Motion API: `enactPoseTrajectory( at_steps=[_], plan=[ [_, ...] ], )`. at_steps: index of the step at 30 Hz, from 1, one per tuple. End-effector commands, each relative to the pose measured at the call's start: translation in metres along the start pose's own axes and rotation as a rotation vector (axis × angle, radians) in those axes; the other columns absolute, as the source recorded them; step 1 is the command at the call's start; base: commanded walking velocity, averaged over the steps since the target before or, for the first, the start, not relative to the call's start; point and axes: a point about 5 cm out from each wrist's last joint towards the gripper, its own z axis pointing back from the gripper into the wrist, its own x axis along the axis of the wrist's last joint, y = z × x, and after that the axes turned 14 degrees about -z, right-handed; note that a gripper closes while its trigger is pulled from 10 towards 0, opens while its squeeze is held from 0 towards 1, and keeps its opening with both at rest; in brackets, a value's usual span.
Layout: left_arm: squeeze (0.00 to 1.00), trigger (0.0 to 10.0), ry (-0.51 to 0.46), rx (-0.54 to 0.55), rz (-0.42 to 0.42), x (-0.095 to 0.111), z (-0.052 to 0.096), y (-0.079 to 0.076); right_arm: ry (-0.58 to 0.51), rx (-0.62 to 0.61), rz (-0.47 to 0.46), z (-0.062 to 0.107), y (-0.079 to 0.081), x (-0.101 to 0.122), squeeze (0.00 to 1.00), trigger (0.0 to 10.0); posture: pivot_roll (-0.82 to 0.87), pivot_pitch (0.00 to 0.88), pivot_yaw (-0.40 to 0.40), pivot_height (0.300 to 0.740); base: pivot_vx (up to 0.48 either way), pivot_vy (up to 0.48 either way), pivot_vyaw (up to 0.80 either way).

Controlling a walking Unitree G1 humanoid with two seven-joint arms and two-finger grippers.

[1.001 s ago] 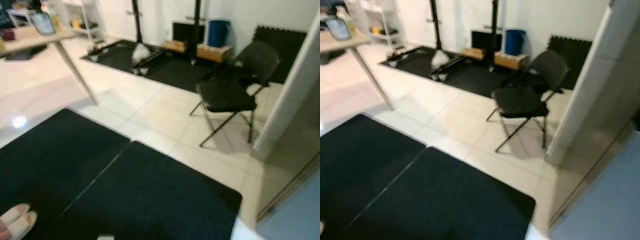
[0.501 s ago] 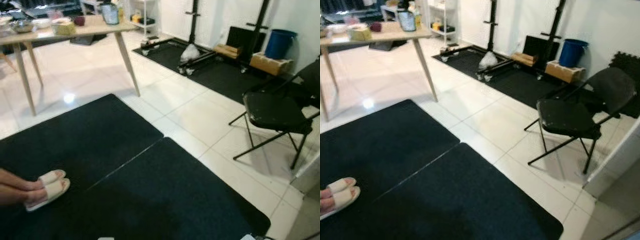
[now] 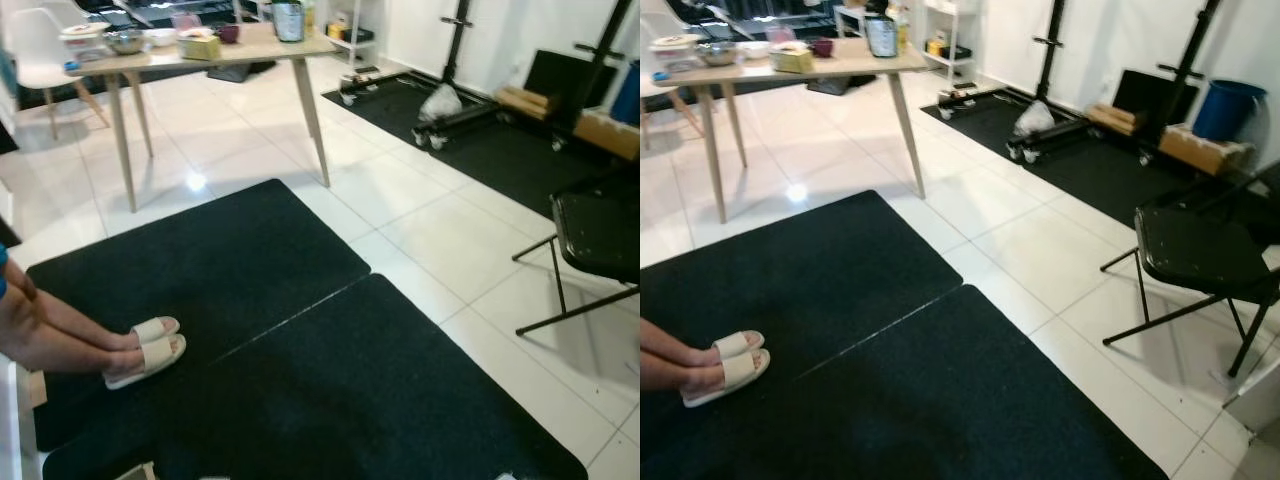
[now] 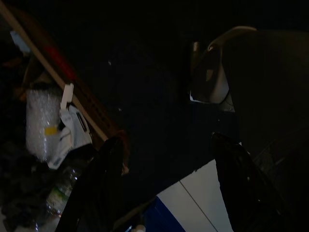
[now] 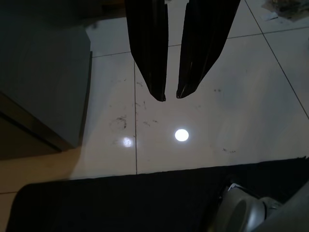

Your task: Restocking fridge

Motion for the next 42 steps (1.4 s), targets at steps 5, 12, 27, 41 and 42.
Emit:
enactPoseTrajectory(
  at_steps=[5,12,27,41,42],
  plan=[
    [0.00,10.0,-0.015,-0.002,0.001,0.0045,-0.0009,0.0009,-0.011,-0.009,0.002,0.0003,-0.0016,0.0039,0.00,10.0,-0.09,0.000,-0.046,0.740,0.355,0.000,0.00],
    [0.00,10.0,-0.014,-0.001,0.002,0.0047,-0.0009,0.0014,-0.013,-0.019,0.001,0.0004,-0.0021,0.0041,0.00,10.0,-0.09,0.000,-0.045,0.740,0.362,0.000,0.00],
    [0.00,10.0,-0.007,0.000,0.000,0.0039,-0.0007,0.0019,-0.016,-0.033,-0.003,0.0003,-0.0026,0.0046,0.00,10.0,-0.08,0.000,-0.043,0.740,0.365,0.000,0.00],
    [0.00,10.0,-0.008,-0.008,0.010,0.0039,-0.0014,-0.0020,-0.026,-0.049,0.006,0.0008,-0.0052,0.0055,0.00,10.0,-0.08,0.000,-0.053,0.740,0.364,0.000,0.33],
    [0.00,10.0,-0.008,-0.007,0.010,0.0038,-0.0013,-0.0015,-0.026,-0.061,0.008,0.0009,-0.0057,0.0058,0.00,10.0,-0.08,0.000,-0.054,0.740,0.364,0.000,0.00]
  ],
)
